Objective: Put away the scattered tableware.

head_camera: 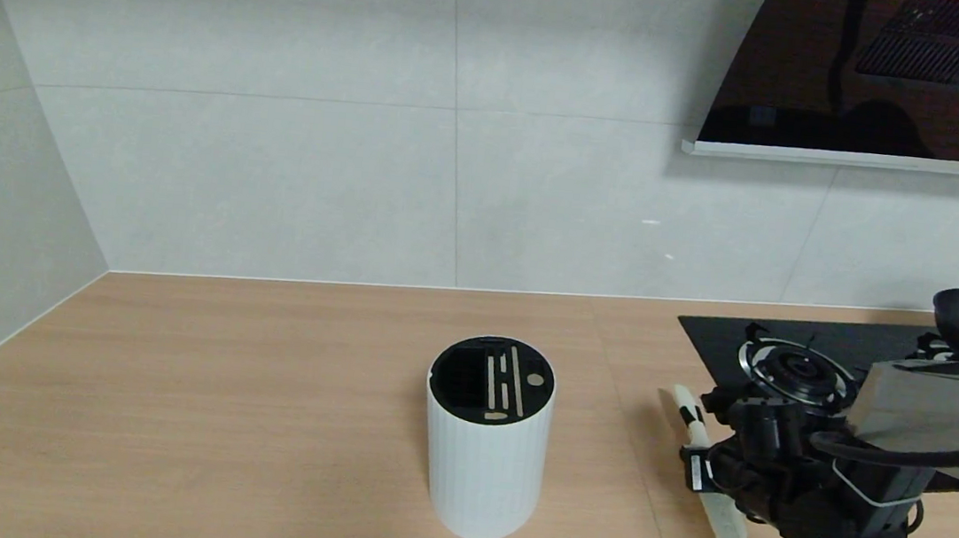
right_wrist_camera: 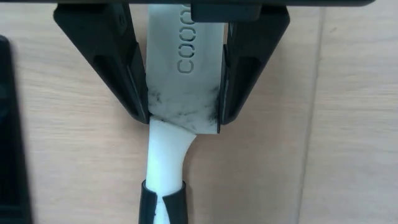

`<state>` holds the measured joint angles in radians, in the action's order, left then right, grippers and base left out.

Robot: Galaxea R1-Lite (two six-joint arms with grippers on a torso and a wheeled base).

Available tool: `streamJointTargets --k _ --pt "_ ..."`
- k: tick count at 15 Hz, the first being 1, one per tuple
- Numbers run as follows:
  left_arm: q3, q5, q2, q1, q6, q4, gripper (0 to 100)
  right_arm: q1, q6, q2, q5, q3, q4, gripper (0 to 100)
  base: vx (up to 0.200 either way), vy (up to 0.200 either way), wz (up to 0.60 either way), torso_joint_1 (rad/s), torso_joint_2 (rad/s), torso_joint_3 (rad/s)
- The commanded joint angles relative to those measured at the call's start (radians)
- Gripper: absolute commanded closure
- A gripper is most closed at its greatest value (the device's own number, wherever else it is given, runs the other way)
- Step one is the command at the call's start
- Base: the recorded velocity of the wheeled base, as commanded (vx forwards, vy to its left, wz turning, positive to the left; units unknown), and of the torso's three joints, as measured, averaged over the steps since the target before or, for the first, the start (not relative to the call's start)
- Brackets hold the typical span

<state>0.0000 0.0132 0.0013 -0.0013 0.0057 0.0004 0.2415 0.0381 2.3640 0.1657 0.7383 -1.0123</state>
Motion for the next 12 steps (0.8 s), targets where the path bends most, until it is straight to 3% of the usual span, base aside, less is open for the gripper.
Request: streamJointTargets --k 1,5,6,8,9,10,11,12 --pt "0.0 0.001 0.0 0.0 0.002 0.0 0 0.01 0.0 -0.109 0.021 -0.031 -0.005 100 0.0 0.0 0.0 0.0 0.0 0.0" --pt "-0.005 -0.001 0.0 0.0 0.005 -0.023 0 0.048 0.002 -0.27 0.032 -0.073 -0.003 100 0.0 0.0 0.0 0.0 0.0 0.0" --pt "-0.021 -0.009 0.0 0.001 0.003 -0.056 0 0.065 0.005 -0.316 0.035 -0.085 -0.003 100 0.0 0.0 0.0 0.0 0.0 0.0" --pt "-0.098 -0.056 0.009 0.0 0.005 -0.025 0 0.085 0.005 -0.37 0.052 -0.091 -0.003 100 0.0 0.0 0.0 0.0 0.0 0.0" --pt "-0.147 -0.108 0.032 -0.005 0.005 0.018 0 0.087 0.003 -0.393 0.06 -0.089 -0.002 100 0.0 0.0 0.0 0.0 0.0 0.0" --pt "-0.25 -0.234 0.097 -0.022 -0.001 0.099 0 0.096 0.003 -0.433 0.06 -0.082 0.006 100 0.0 0.0 0.0 0.0 0.0 0.0" --pt "-0.279 -0.269 0.121 -0.029 -0.003 0.121 0 0.099 0.002 -0.443 0.06 -0.077 0.008 100 0.0 0.0 0.0 0.0 0.0 0.0" --pt "-0.382 -0.398 0.264 -0.039 -0.003 0.156 0 0.116 0.0 -0.479 0.058 -0.05 0.028 100 0.0 0.0 0.0 0.0 0.0 0.0"
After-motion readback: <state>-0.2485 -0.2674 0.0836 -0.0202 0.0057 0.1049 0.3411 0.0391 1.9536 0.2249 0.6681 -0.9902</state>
